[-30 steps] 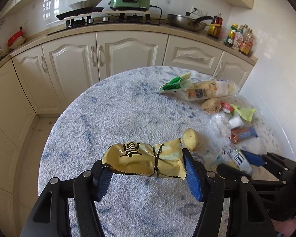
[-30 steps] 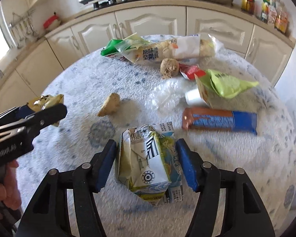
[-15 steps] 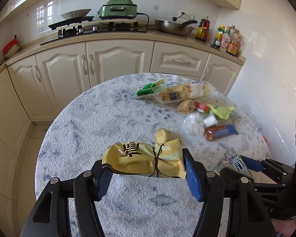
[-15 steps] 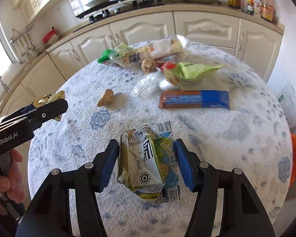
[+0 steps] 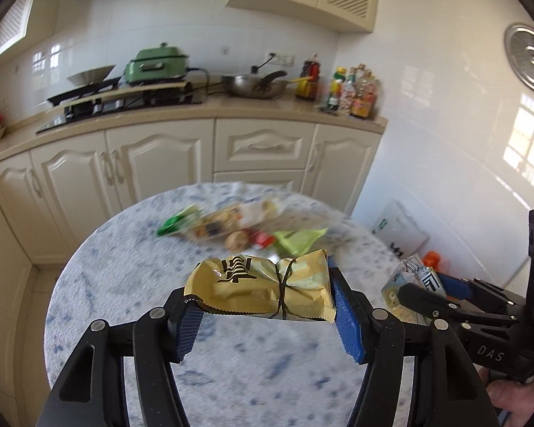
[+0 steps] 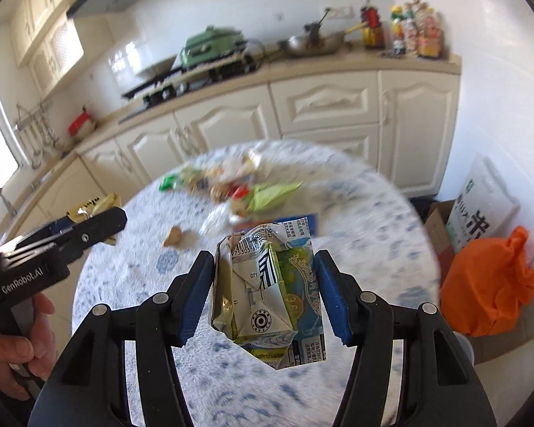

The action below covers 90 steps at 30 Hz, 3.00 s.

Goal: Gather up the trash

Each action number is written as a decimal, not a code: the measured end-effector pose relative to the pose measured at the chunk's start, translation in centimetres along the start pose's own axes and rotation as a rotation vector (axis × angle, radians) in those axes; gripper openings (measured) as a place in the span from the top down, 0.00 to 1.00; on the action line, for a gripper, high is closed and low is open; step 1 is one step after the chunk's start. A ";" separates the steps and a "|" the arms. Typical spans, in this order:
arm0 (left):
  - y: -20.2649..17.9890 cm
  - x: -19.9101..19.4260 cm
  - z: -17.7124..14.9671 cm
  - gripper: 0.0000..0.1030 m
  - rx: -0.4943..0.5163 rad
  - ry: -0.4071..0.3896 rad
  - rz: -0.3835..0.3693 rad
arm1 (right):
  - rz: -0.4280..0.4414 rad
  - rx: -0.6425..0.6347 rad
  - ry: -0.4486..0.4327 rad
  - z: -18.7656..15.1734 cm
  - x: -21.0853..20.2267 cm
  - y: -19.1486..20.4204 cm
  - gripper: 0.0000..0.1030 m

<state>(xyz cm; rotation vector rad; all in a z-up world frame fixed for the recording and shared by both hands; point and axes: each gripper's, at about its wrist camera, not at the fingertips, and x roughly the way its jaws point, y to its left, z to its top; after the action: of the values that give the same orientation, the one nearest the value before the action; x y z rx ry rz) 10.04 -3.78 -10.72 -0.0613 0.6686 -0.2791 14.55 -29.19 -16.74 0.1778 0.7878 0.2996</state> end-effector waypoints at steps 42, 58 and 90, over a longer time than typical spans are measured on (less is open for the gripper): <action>-43.3 26.3 -5.2 0.41 0.510 0.496 -0.486 | -0.474 0.677 0.031 -15.2 -10.2 -38.0 0.40; -44.5 28.2 -2.7 0.04 0.536 0.431 -0.410 | -0.531 0.738 0.070 -16.7 -9.1 -39.1 0.00; -12.4 -1.4 3.3 0.01 0.181 -0.029 -0.262 | -0.350 0.276 -0.203 0.4 -12.7 -13.5 0.00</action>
<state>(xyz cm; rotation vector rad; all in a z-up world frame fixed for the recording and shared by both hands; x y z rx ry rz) 8.09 -15.43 -5.50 0.0210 0.6044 -0.5889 9.07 -46.15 -11.60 0.3191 0.6423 -0.1583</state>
